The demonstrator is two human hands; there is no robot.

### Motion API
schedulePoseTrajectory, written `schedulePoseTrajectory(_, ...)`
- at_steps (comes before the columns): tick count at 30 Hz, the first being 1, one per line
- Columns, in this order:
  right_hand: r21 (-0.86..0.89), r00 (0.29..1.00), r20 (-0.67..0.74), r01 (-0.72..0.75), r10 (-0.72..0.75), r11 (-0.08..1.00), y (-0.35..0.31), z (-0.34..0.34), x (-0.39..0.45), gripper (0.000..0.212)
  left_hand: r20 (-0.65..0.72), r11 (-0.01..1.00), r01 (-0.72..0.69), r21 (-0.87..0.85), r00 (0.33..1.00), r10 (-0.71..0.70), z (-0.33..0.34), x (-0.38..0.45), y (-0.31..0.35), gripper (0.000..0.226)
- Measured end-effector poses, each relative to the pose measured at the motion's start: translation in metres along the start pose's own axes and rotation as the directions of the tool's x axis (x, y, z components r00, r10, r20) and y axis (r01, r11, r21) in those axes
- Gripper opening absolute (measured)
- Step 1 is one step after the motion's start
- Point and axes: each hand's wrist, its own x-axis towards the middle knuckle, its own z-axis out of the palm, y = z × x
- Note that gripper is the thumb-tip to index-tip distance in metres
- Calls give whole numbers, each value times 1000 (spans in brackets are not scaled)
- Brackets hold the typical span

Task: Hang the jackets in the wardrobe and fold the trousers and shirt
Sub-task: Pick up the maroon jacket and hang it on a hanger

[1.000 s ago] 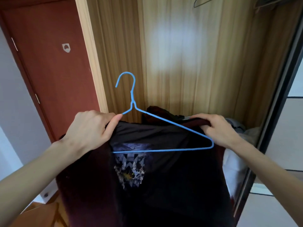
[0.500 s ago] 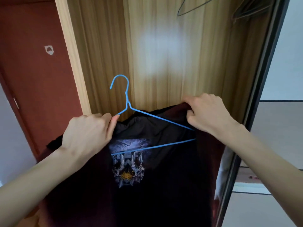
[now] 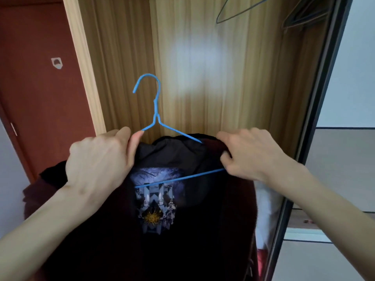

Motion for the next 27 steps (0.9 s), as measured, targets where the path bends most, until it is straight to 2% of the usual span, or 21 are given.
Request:
schedulePoseTrajectory(1, 186, 1000, 22, -8, 3, 982, 11, 4, -1, 28, -21, 1000, 23, -7, 999, -23, -2, 1, -4, 49)
schedulePoseTrajectory(2, 456, 997, 66, -55, 28, 888, 19, 9, -2, 36, -36, 999, 40, -15, 999, -40, -4, 2, -8, 50)
schedulePoseTrajectory(3, 700, 994, 95, -103, 51, 707, 26, 19, -3, 40, -42, 999, 45, -19, 998, -46, -5, 2, -10, 51)
schedulePoseTrajectory(4, 813, 993, 72, -110, 90, 572, 30, 31, -5, 41, -44, 999, 41, -22, 998, -42, -6, 1, -11, 52)
schedulePoseTrajectory(5, 837, 990, 17, -91, 140, 539, 30, 48, -8, 42, -46, 999, 35, -25, 998, -36, -6, 0, -11, 52)
schedulePoseTrajectory(6, 822, 983, -23, -85, 181, 564, 28, 67, -11, 47, -50, 999, 32, -27, 998, -33, -6, 0, -11, 53)
schedulePoseTrajectory(8, 799, 971, -27, -122, 238, 589, 15, 103, -19, 75, -66, 999, 49, -23, 997, -50, -6, 0, -12, 53)
schedulePoseTrajectory(10, 839, 963, 34, -173, 268, 516, -3, 131, -24, 101, -92, 997, 78, -12, 993, -79, -8, 3, -17, 54)
schedulePoseTrajectory(11, 862, 960, 58, -187, 273, 472, -10, 140, -24, 105, -98, 996, 88, -10, 991, -89, -8, 3, -19, 54)
schedulePoseTrajectory(13, 884, 942, 71, -212, 329, 416, -16, 153, -21, 95, -84, 995, 99, -3, 992, -99, -7, 3, -23, 53)
schedulePoseTrajectory(14, 870, 931, 45, -216, 363, 444, -17, 155, -19, 86, -72, 995, 104, 1, 992, -103, -6, 1, -25, 53)
schedulePoseTrajectory(15, 829, 922, -10, -208, 386, 520, -16, 155, -16, 78, -64, 994, 109, 2, 992, -109, -4, -1, -28, 52)
schedulePoseTrajectory(16, 742, 915, -107, -188, 390, 643, -13, 153, -13, 71, -58, 993, 115, 0, 992, -115, -3, -4, -32, 53)
schedulePoseTrajectory(18, 437, 885, -368, -106, 285, 893, -3, 146, -5, 56, -43, 991, 130, -1, 991, -130, 0, -8, -40, 55)
schedulePoseTrajectory(19, 304, 869, -451, -68, 206, 950, 2, 140, 0, 51, -32, 990, 139, -7, 990, -139, 2, -10, -45, 57)
schedulePoseTrajectory(22, 100, 854, -519, 9, 45, 995, 16, 116, 17, 41, -2, 987, 156, -40, 988, -156, 8, -12, -51, 57)
schedulePoseTrajectory(27, 96, 817, -573, -20, 71, 995, 17, 66, 28, 36, -28, 991, 132, -30, 991, -133, 15, -4, -57, 53)
